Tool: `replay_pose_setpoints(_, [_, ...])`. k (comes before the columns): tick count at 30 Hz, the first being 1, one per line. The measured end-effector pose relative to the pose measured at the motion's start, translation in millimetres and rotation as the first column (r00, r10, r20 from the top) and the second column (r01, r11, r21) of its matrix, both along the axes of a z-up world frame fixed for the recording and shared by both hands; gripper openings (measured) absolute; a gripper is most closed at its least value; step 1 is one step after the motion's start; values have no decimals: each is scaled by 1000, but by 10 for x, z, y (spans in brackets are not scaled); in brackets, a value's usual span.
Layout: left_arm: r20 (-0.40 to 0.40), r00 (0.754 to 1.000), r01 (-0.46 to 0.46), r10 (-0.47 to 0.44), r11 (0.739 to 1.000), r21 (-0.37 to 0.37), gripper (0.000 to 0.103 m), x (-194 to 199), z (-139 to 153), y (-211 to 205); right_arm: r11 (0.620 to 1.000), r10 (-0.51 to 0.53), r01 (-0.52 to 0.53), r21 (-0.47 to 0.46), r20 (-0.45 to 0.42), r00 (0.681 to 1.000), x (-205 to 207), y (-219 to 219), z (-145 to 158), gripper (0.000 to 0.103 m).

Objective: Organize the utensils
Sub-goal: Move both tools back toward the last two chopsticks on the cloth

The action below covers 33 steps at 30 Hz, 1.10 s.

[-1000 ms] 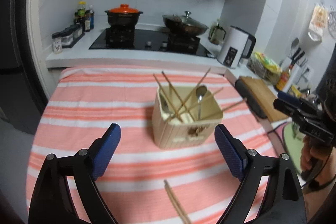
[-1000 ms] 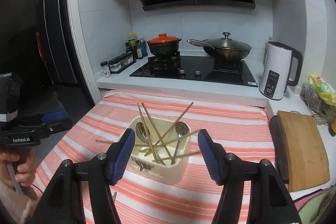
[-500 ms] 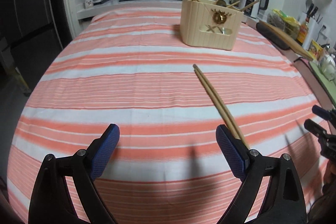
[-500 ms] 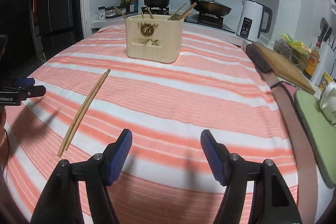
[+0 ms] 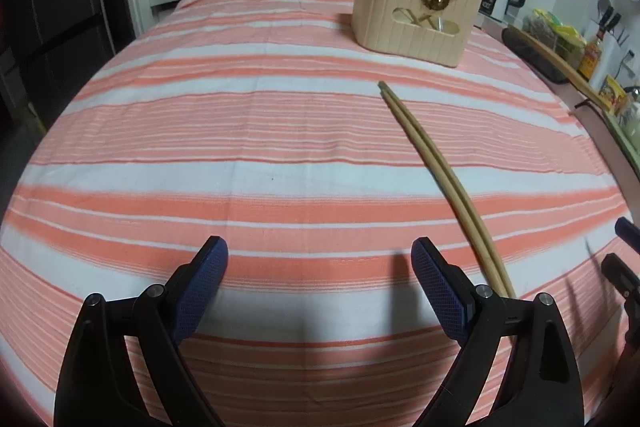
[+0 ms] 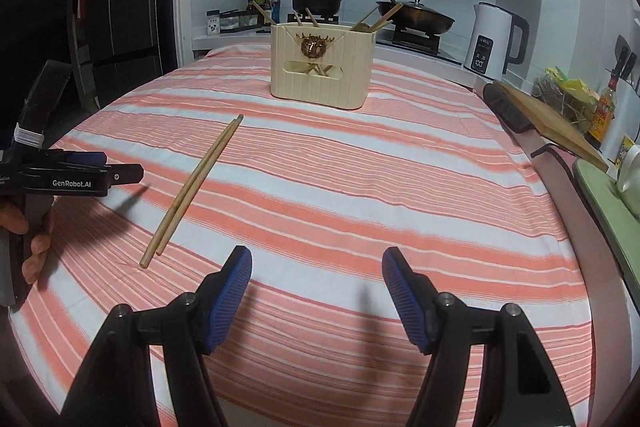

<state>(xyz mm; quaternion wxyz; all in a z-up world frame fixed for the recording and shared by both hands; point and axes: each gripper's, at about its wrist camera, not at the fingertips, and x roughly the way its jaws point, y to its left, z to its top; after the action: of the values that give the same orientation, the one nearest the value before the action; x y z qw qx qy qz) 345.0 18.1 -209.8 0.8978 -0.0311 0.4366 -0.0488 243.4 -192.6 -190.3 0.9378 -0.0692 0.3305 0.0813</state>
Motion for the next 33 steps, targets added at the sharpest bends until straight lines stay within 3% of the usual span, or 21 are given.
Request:
replay_pose_setpoints(9, [-11, 1000, 5, -5, 1000, -13, 102, 15, -24, 4, 1000, -5, 5, 28, -14, 1000, 26, -4, -68, 69])
replay_pose_setpoints(22, [10, 1000, 3, -2, 999, -46, 102, -36, 6, 36, 1000, -15, 16, 20, -37, 999, 46, 12, -138, 69])
replay_pose_setpoints(25, [43, 998, 55, -51, 994, -91, 102, -184, 81, 7, 1000, 4, -3, 8, -37, 999, 40, 55, -140, 69])
replay_pose_setpoints(28, [79, 989, 130, -124, 988, -86, 102, -399, 165, -154, 1000, 8, -8, 11, -43, 999, 48, 58, -152, 69])
replay_pose_setpoints(33, [100, 962, 256, -254, 966, -17, 102, -669, 204, -546, 999, -2, 5, 49, -58, 998, 74, -15, -165, 69])
